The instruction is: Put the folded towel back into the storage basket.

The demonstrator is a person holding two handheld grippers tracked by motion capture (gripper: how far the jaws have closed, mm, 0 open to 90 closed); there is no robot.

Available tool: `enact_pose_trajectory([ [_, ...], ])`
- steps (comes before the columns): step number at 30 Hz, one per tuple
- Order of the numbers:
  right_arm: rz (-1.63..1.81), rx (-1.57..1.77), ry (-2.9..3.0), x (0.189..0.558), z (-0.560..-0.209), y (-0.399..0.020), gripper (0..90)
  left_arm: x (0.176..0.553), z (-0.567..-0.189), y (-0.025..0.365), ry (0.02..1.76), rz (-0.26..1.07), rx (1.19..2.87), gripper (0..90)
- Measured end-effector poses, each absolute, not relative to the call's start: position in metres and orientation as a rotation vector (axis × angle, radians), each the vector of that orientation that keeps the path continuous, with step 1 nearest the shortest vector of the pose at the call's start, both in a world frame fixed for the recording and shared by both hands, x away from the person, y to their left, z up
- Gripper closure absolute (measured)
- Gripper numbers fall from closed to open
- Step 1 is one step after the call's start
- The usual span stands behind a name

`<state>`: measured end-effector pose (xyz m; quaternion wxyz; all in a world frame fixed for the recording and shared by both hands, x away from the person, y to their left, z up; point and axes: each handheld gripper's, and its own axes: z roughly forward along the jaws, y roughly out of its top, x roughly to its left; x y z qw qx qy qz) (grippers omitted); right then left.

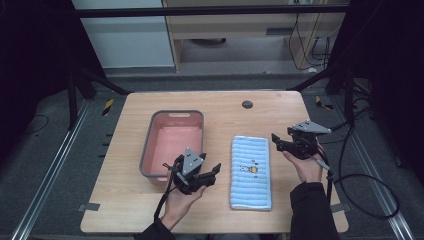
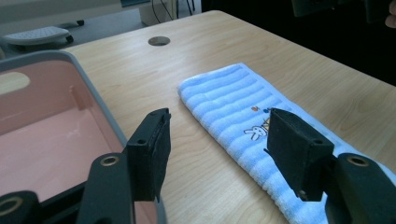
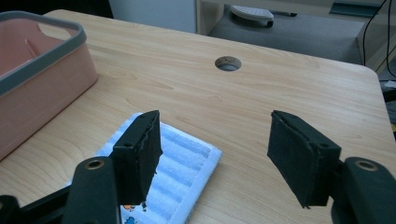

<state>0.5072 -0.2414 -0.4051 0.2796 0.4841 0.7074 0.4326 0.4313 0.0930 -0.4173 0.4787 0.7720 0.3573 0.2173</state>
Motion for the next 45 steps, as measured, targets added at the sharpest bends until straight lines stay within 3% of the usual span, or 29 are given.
enact_pose_trajectory([
  [45,1.078,1.354,2.020,0.545,-0.464,-0.223,49.1,0.433,-0.475,0.040,0.874,0.440,2.060,44.3],
])
